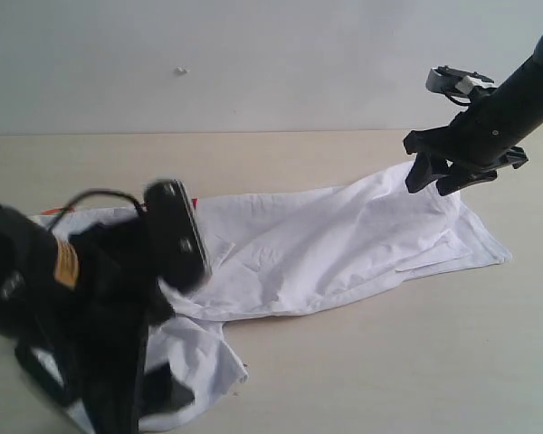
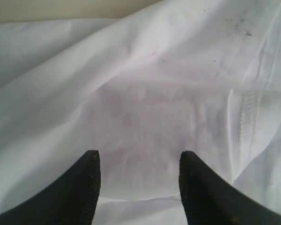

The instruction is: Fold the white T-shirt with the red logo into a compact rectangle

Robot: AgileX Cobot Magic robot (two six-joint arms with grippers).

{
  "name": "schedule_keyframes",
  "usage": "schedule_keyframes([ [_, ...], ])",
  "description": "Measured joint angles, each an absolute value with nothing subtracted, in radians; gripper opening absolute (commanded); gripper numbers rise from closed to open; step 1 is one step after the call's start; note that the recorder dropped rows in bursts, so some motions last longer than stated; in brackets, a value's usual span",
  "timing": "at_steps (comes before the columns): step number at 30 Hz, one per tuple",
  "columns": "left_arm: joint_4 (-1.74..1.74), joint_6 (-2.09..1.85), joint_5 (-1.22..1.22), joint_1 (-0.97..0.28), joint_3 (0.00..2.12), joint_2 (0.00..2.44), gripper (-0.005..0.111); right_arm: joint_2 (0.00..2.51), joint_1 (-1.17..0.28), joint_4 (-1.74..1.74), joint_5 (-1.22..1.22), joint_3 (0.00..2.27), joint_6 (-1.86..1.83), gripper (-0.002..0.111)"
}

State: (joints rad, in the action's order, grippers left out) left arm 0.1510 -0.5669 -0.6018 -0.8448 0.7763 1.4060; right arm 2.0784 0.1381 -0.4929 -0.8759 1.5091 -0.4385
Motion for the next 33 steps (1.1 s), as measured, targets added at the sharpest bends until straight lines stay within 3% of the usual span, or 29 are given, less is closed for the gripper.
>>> schedule_keyframes([
  [2,-0.098,-0.392,-0.625,-0.986,0.737,1.425,0.070,2.078,0.138,-0.493,-0.883,1.509,-0.438,0.050],
  [4,-0.335,-0.148,-0.585,-1.050,0.725,1.429,0.070,2.078,0.138,-0.493,-0.884,1.509,-0.438,0.050],
  [9,-0.448,0.038,-0.506,-1.167,0.696,1.538,0.063,2.078,0.138,-0.493,-0.884,1.509,-0.438,0.050],
  [13,-0.405,0.089,-0.508,-1.171,0.710,1.581,0.052,2.078,0.138,-0.493,-0.889,1.509,-0.438,0.050],
  [30,-0.663,0.310,-0.543,-1.103,0.772,1.778,0.053,2.078,0.138,-0.493,-0.911,1.509,-0.438,0.050],
  [33,-0.683,0.299,-0.545,-1.103,0.773,1.796,0.046,2.078,0.138,-0.493,-0.909,1.509,-0.438,0.050],
])
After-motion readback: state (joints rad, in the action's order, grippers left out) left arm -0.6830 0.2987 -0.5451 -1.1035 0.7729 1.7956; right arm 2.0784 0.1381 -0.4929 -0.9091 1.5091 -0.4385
